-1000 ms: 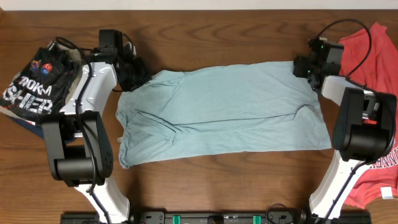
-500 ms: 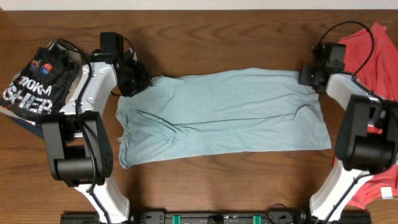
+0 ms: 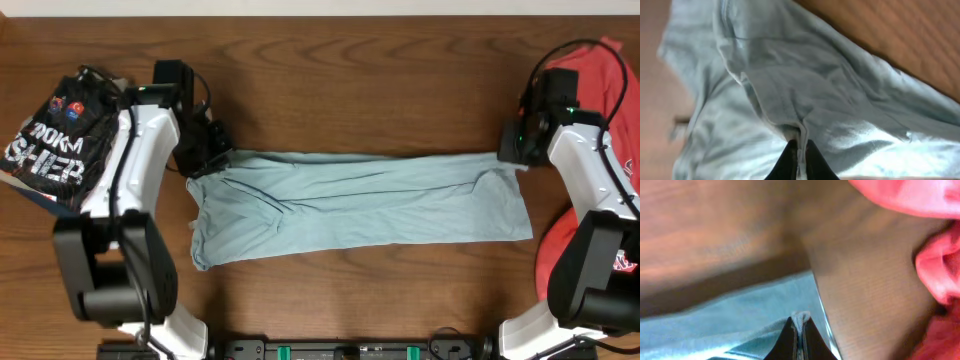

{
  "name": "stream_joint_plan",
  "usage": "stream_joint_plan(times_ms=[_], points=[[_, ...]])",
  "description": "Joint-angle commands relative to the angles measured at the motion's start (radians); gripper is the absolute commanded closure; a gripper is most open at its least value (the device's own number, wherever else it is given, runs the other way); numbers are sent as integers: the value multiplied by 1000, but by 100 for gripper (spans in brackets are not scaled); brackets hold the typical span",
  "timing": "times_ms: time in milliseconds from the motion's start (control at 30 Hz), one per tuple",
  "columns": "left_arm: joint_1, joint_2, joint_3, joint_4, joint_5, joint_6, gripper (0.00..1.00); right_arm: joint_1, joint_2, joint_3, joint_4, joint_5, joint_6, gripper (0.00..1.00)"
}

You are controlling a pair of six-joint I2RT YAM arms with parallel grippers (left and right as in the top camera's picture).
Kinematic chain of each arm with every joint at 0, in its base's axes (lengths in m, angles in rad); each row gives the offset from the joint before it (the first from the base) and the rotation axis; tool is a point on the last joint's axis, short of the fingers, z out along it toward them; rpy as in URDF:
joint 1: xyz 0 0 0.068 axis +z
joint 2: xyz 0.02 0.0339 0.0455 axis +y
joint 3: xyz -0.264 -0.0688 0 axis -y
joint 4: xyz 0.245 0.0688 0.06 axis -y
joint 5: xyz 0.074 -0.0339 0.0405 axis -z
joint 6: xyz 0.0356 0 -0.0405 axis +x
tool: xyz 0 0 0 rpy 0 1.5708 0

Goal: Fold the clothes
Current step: 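Fold the far half toward the near edge with both grippers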

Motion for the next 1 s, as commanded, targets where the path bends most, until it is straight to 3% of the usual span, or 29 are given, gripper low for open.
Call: stream_joint_plan(times_ms=[0, 433, 767, 967], points=[[-1, -37, 0, -61, -32, 18, 94, 7, -5, 0, -40, 56, 10, 98], [-2, -60, 0, -309, -31, 17, 94, -15, -5, 0, -134, 171, 21, 96], [-2, -60, -2, -389, -32, 17, 94, -17, -5, 0, -194, 164, 21, 87], [-2, -60, -2, -448, -31, 17, 94, -17, -5, 0, -225, 163, 21, 87]])
